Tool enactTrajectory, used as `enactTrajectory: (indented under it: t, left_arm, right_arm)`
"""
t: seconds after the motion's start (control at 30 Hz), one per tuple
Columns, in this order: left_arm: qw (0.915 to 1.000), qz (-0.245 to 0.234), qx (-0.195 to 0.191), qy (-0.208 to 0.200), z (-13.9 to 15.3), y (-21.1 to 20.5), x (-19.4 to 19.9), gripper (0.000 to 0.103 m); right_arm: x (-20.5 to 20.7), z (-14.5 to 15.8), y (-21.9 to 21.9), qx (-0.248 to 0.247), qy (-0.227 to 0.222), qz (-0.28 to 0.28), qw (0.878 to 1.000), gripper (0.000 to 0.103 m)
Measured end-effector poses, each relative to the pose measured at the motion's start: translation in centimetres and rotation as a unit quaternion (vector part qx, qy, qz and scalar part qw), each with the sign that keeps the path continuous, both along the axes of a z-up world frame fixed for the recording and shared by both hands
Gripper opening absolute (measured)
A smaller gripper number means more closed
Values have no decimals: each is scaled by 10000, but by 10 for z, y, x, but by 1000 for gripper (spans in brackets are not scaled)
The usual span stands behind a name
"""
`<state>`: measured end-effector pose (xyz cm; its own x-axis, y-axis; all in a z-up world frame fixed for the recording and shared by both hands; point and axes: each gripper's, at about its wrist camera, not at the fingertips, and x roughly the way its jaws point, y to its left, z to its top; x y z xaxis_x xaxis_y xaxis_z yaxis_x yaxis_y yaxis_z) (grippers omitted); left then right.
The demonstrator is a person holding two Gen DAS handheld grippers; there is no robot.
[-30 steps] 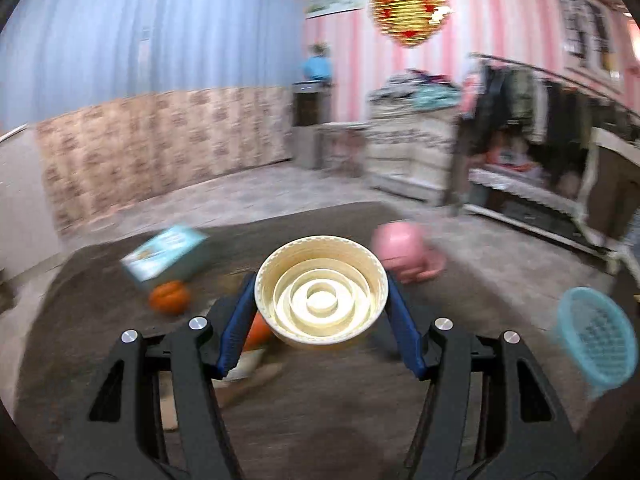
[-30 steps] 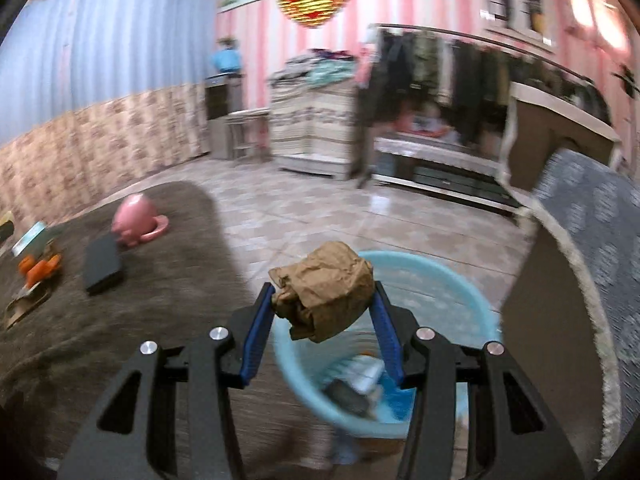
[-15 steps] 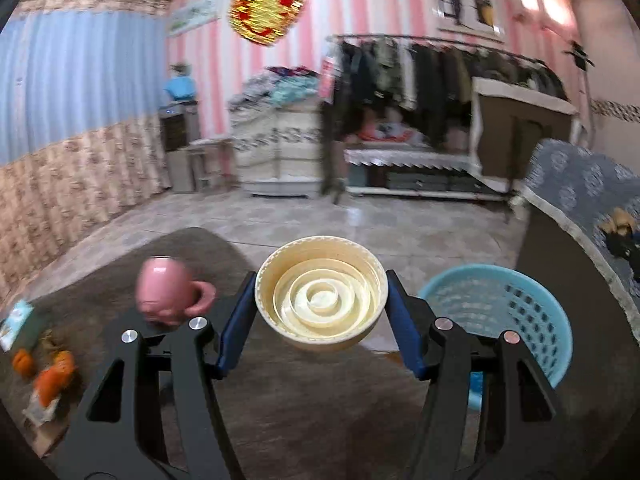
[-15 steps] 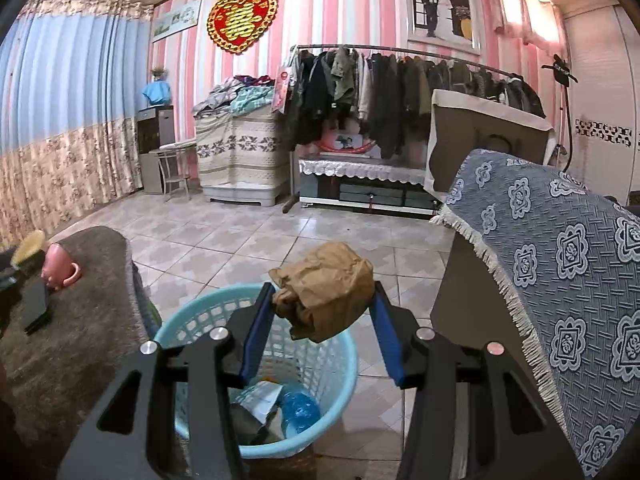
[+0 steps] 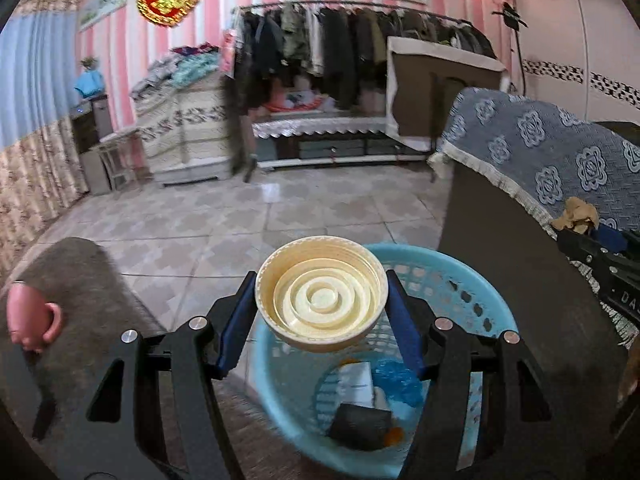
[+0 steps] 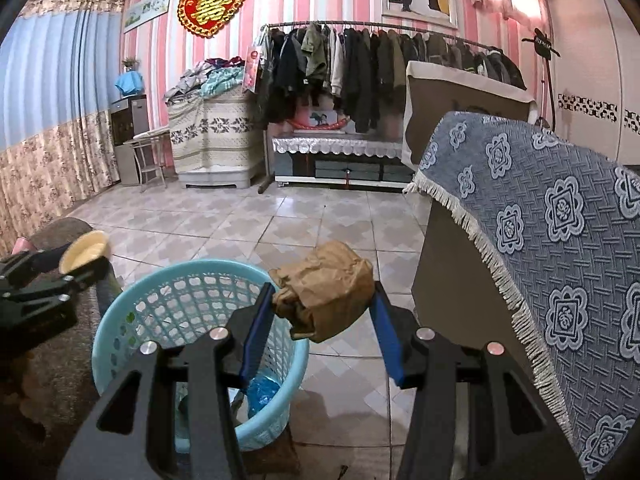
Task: Collect trash
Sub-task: 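Carry the bowl and paper bag over the basket and open both tools, then move both open tools from the basket back over the rug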
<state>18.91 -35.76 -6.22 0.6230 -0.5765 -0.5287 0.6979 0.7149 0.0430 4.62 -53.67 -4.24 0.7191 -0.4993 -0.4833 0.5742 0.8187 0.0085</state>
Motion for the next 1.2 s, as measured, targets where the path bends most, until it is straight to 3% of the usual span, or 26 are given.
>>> enactTrajectory:
  t: [0.1,0.23,0.47,0.77,0.87,1.03,1.2]
  left_arm:
    - [9999,-95,107,83,-7,-8,4,61]
    - [9999,91,57,44,-5,-1,13,81]
    - [9974,685,-83,-201,20,43,31,93]
    - [9893,1375,-29,-478,36,97,35,96]
    - [9876,1474,10,-549,40,110,30,97]
    - [9830,1660,82,-778,47,131,17,97]
    - [9807,1817,-81,-711,56,154,10,97]
  right_arm:
    - [3,-4,1,27,41,31,10000,48]
    - [10,-7,5,46,87,93,9999,48]
    - [26,-23,19,209,187,242,9993,48]
    - [68,-30,39,313,198,453,9983,49]
    - [81,-31,38,344,207,430,9983,55]
    - [84,-26,43,299,151,330,9989,74]
    - [78,-12,53,158,66,378,9991,92]
